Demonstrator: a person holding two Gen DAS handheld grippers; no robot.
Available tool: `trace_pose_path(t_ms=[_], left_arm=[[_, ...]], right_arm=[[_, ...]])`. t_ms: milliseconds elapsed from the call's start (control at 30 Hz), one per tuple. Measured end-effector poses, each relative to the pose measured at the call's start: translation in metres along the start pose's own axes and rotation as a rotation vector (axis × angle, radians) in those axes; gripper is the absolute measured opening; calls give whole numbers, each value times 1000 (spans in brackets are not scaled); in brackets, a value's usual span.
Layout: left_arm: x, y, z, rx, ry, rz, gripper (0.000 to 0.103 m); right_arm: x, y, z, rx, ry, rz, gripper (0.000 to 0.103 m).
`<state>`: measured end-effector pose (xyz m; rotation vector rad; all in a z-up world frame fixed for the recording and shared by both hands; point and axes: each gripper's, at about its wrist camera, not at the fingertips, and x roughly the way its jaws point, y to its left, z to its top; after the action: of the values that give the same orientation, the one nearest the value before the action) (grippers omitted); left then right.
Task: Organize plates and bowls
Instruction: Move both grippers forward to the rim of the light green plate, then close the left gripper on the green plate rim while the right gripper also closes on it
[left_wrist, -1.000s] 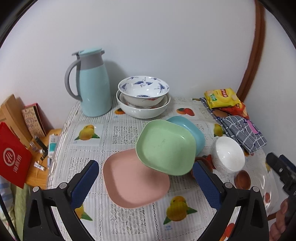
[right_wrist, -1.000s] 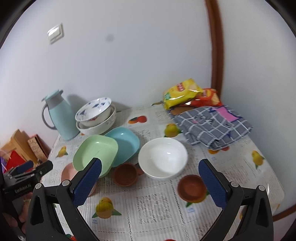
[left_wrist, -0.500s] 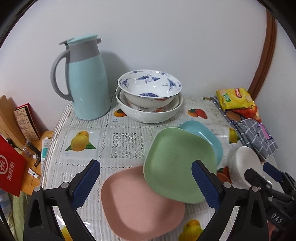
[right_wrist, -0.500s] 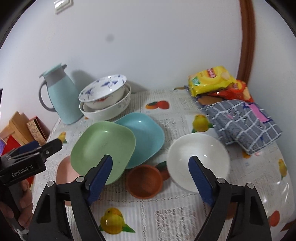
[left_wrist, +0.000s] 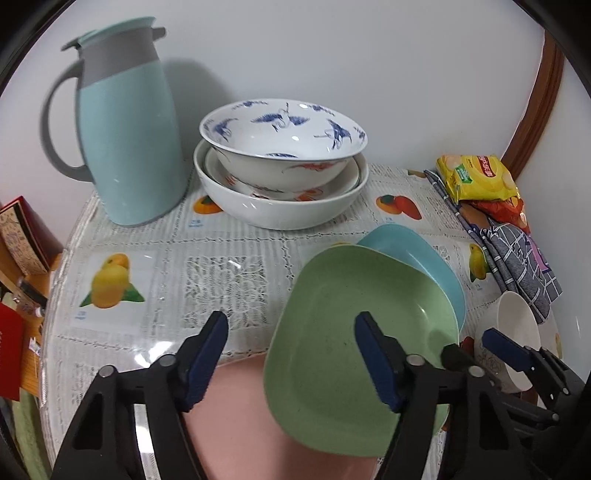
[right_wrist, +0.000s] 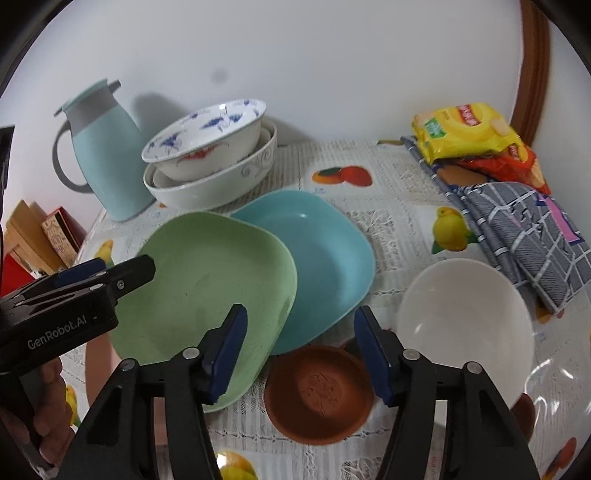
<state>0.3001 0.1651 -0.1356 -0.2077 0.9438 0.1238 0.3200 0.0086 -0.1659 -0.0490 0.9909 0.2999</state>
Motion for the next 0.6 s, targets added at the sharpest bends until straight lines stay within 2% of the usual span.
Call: trace_pose_path(t_ms=[100,167,233,300,400,433,500,600], left_arm=[[8,-1,2,2,9,-5,64],[13,0,3,-1,18,-6,57],[16,0,2,-5,23,-11,56],[20,1,2,-8,31,-22,49],[24,2,0,-16,46,-47,43],[26,2,-1,-18,53,-53,37],[29,3,-2,-20,62,-55,35],[32,4,-4,-26,74,-65,26]], right_arm=[[4,0,2,0,-3,-2,60],[6,0,3,0,-3,-13,60],[10,-1,4,3,4,-29,60],[13,0,5,3,10,-32,60],[19,3,6,-4,28,-23,55],[21,3,6,-4,32,-22,53],[24,5,6,-5,39,-21,50],[29,6,6,-4,47,-17,42]])
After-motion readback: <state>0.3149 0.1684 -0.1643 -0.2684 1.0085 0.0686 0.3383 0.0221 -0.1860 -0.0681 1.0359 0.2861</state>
